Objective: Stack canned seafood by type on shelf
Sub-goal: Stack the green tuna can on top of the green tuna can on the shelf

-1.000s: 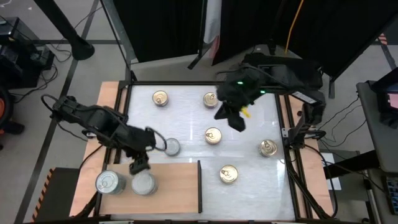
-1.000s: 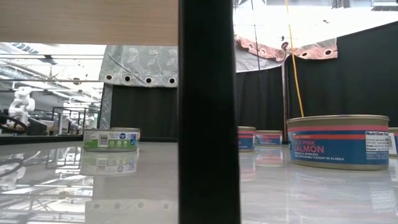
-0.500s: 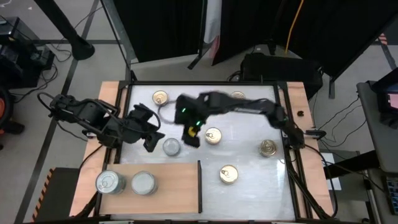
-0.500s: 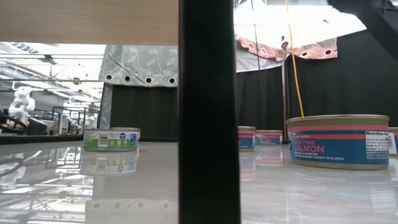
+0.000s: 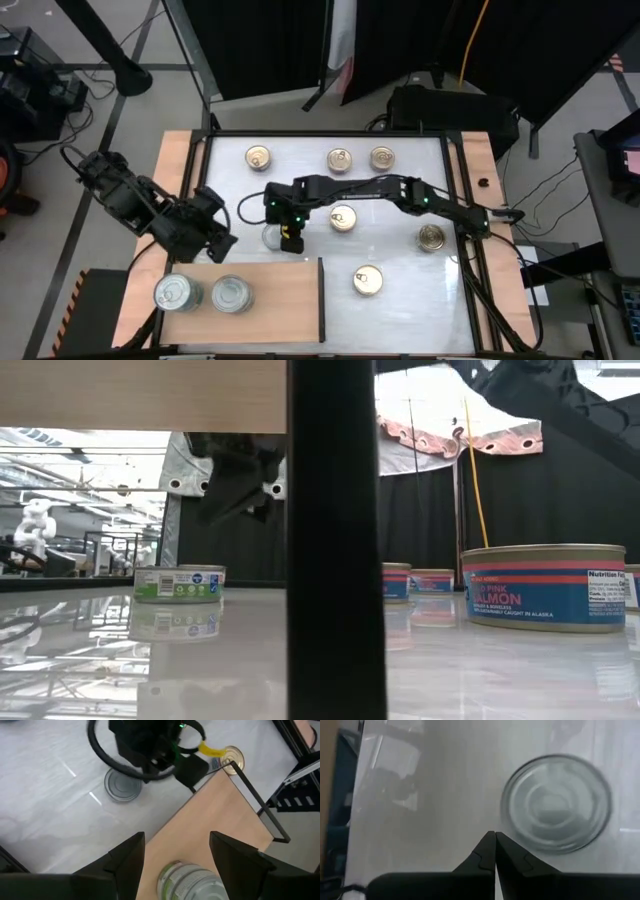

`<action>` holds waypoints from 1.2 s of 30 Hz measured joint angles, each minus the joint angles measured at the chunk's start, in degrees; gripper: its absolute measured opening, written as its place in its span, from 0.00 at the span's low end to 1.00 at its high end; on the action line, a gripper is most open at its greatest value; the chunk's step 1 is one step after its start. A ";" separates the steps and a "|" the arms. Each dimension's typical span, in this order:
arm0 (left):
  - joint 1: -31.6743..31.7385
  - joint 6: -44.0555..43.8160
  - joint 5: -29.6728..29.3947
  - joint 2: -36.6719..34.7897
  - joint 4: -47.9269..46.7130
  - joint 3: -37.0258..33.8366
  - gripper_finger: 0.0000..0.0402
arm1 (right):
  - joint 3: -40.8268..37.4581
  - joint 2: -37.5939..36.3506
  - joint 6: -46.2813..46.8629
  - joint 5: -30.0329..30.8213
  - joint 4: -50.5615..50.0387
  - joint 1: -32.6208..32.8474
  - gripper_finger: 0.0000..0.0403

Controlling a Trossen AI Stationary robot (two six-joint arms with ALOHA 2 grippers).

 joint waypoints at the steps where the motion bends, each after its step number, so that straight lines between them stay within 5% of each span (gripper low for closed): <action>1: -0.30 -0.48 -0.08 -0.06 -0.03 0.00 0.57 | 0.00 0.36 0.00 -0.02 0.75 -0.16 0.00; 23: -1.14 2.44 -4.06 0.01 -0.18 0.00 0.57 | 0.02 2.81 -5.19 3.42 -3.32 -3.33 0.00; 36: -1.14 4.03 -6.45 0.01 -0.20 0.00 0.57 | 0.00 3.89 -4.24 0.51 -1.70 -2.75 0.00</action>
